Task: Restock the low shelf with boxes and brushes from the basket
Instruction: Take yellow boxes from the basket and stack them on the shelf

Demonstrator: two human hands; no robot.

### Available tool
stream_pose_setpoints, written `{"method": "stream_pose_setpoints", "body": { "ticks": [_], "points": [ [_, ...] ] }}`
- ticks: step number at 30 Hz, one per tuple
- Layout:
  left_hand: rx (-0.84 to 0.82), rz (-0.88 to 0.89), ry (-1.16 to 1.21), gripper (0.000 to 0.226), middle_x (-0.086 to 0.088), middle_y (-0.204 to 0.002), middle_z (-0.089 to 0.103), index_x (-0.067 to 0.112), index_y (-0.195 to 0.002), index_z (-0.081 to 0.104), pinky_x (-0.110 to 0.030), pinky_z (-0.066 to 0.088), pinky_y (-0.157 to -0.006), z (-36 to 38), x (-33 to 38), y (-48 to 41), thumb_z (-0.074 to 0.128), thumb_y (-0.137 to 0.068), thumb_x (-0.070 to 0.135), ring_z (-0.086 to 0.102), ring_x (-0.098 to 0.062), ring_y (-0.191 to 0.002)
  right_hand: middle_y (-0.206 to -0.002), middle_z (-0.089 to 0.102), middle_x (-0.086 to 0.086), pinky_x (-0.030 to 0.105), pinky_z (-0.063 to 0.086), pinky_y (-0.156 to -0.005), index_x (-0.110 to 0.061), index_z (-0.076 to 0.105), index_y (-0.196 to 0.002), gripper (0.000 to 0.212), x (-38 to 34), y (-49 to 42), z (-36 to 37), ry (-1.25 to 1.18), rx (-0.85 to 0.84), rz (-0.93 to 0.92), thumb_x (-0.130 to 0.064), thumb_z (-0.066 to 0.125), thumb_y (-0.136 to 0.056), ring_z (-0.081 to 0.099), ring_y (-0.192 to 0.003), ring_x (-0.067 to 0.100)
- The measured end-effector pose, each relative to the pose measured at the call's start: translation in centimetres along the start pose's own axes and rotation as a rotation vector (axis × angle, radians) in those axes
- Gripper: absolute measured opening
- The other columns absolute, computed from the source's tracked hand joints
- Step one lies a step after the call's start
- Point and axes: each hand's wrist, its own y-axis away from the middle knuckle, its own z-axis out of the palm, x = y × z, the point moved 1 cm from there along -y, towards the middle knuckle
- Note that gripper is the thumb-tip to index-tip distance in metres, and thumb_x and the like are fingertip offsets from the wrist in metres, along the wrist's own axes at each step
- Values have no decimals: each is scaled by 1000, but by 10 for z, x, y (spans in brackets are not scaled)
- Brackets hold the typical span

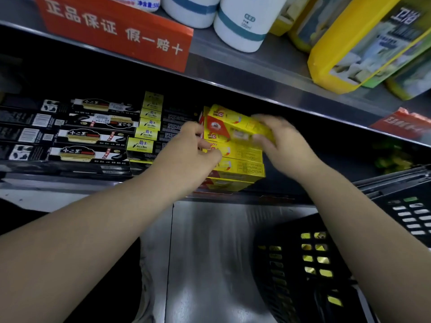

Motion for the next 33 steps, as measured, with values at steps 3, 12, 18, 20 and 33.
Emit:
{"method": "stream_pose_setpoints", "body": {
  "ticks": [3,12,18,20,33],
  "points": [
    [47,141,-197,52,11,-111,52,21,-134,38,-25,42,-84,-3,1,-1,58,-87,29,53,-8,-100,-137,49,20,38,32,-103,-7,40,-140,44,11,-21,3,89,90,37,-22,46,-99,44,-125,37],
    [-59,251,-526,47,2,-135,49,22,-133,45,-28,32,-99,7,-5,-4,55,-88,30,41,-17,-124,-155,23,14,35,18,-115,-14,24,-148,49,43,-102,33,130,-81,154,-27,35,-102,23,-141,31],
    [-66,203,-594,57,1,-138,46,23,-140,34,-31,27,-104,10,-4,-9,54,-89,35,36,-21,-127,-149,36,4,30,30,-109,-32,34,-142,40,51,-114,63,-120,-218,131,-30,31,-103,37,-133,24],
    [-68,194,-614,59,1,-138,45,23,-141,31,-32,26,-105,12,-4,-10,53,-89,36,35,-22,-128,-150,35,3,29,29,-109,-36,33,-143,40,54,-114,67,-126,-195,141,-33,30,-102,36,-134,23],
    [-130,329,-598,54,2,-139,44,21,-138,35,-29,26,-102,34,21,6,53,-89,34,34,-19,-128,-150,35,10,28,32,-106,-19,33,-145,54,22,-47,14,76,-281,158,-32,49,-96,37,-134,28]
  ]
}}
